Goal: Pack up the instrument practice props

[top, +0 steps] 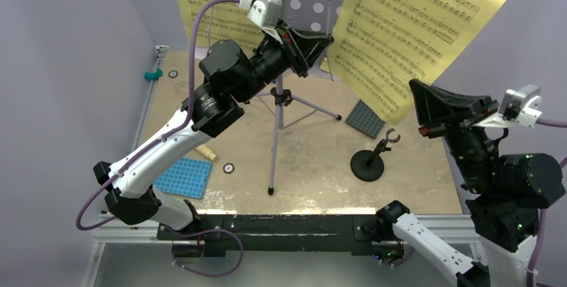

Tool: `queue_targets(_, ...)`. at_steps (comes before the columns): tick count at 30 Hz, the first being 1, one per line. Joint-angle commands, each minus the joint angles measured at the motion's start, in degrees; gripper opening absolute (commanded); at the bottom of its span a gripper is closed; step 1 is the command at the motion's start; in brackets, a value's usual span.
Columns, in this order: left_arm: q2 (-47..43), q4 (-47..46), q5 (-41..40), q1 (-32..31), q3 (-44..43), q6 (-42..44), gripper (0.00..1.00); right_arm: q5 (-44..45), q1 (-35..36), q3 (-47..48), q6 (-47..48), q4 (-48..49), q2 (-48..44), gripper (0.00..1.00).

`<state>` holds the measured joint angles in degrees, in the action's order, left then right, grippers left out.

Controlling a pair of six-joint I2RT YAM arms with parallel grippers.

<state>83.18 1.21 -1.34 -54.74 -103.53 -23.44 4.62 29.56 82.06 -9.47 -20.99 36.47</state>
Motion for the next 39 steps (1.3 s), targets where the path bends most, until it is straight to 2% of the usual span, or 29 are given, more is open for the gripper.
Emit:
queue_targets(1,-0.42,-5.44,-0.28,0.16,0.26,-0.63,0.0,-3.74,-0.19,-0.51,-1.2,-2.38,-2.46,0.0)
queue_targets(6,-0.39,-5.33,-1.74,0.16,1.15,-0.51,0.01,-5.37,-0.2,-1.56,-1.86,-3.59,-5.26,0.0)
queue_targets(13,0.32,-4.99,-2.08,0.16,1.12,-0.99,0.42,-6.38,-0.21,-0.51,-1.34,-7.07,-7.15,0.0)
queue_targets(18,-0.11,-5.17,-2.52,0.16,2.12,-1.42,0.58,-7.26,-0.2,0.6,-1.34,-9.27,-8.86,0.0)
queue_targets(27,-1.52,-5.01,-2.41,0.16,4.59,-1.85,0.76,-9.66,-0.17,6.01,-1.26,-12.98,-10.59,0.0)
queue_targets(36,-5.86,-6.06,-2.0,0.12,10.07,-3.55,0.99,-12.8,-0.21,4.81,-2.22,-14.05,-13.3,0.0)
queue_targets(39,-7.63,-6.38,-1.44,0.06,12.08,-4.87,1.0,-15.14,-0.17,4.88,-2.08,-15.76,-13.97,0.0)
